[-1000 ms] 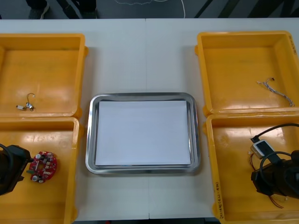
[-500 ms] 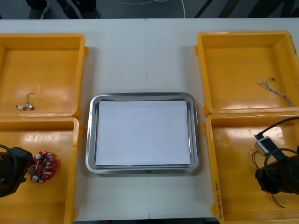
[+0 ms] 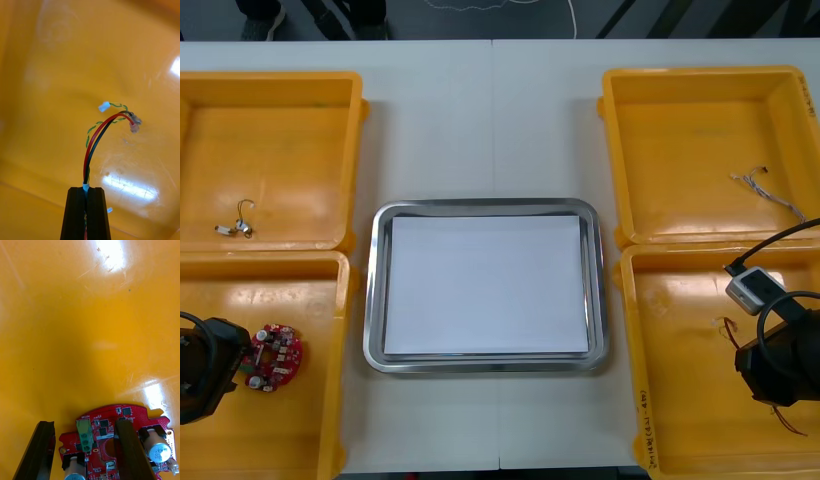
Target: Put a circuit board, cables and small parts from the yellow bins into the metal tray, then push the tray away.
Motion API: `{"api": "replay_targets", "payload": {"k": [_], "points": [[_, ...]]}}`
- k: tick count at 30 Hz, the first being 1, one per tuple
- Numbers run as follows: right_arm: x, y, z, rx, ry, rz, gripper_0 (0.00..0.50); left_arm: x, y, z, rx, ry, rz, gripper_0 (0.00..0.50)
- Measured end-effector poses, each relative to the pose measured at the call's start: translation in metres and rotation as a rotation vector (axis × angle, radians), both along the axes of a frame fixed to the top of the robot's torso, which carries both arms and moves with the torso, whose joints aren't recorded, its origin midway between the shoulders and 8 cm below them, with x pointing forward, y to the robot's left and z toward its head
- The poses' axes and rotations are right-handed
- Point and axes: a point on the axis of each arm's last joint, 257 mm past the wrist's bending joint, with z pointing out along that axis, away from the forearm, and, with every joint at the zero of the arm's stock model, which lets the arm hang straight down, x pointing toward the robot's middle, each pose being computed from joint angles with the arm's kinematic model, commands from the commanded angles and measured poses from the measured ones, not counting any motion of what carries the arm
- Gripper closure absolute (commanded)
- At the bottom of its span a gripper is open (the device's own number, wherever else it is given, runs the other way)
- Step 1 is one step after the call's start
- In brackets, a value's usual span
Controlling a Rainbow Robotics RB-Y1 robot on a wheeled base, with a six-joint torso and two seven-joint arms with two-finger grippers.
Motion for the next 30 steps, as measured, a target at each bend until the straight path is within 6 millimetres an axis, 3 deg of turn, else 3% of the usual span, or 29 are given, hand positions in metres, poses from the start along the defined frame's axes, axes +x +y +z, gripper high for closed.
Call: {"api": "replay_targets", "payload": {"k": [8,13,17,21,24,25,30], "points": [[-0.006,0.036,0.027,0.030,-0.021,0.111,0.500,-0.001,-0.006,-0.005,0.003,0.011,-0.017,0.060],[-0.005,0.045,0.031,0.055,-0.019,0.132,0.500,-0.002,-0.005,-0.005,0.013,0.014,-0.017,0.077],[-0.004,0.050,0.035,0.083,-0.015,0.102,0.500,-0.002,-0.004,-0.006,0.017,0.013,-0.014,0.121],[-0.003,0.059,0.037,0.140,0.017,-0.022,0.500,-0.002,-0.004,-0.006,0.017,0.013,-0.013,0.238],[-0.003,0.069,0.039,0.156,0.030,-0.035,0.500,-0.002,-0.004,-0.006,0.018,0.014,-0.012,0.479],[-0.002,0.073,0.040,0.158,0.030,-0.027,0.500,-0.002,-0.004,-0.006,0.018,0.014,-0.012,0.500],[0.001,0.092,0.045,0.197,0.041,-0.055,0.500,-0.002,-0.003,-0.006,0.020,0.013,-0.011,0.500]]}}
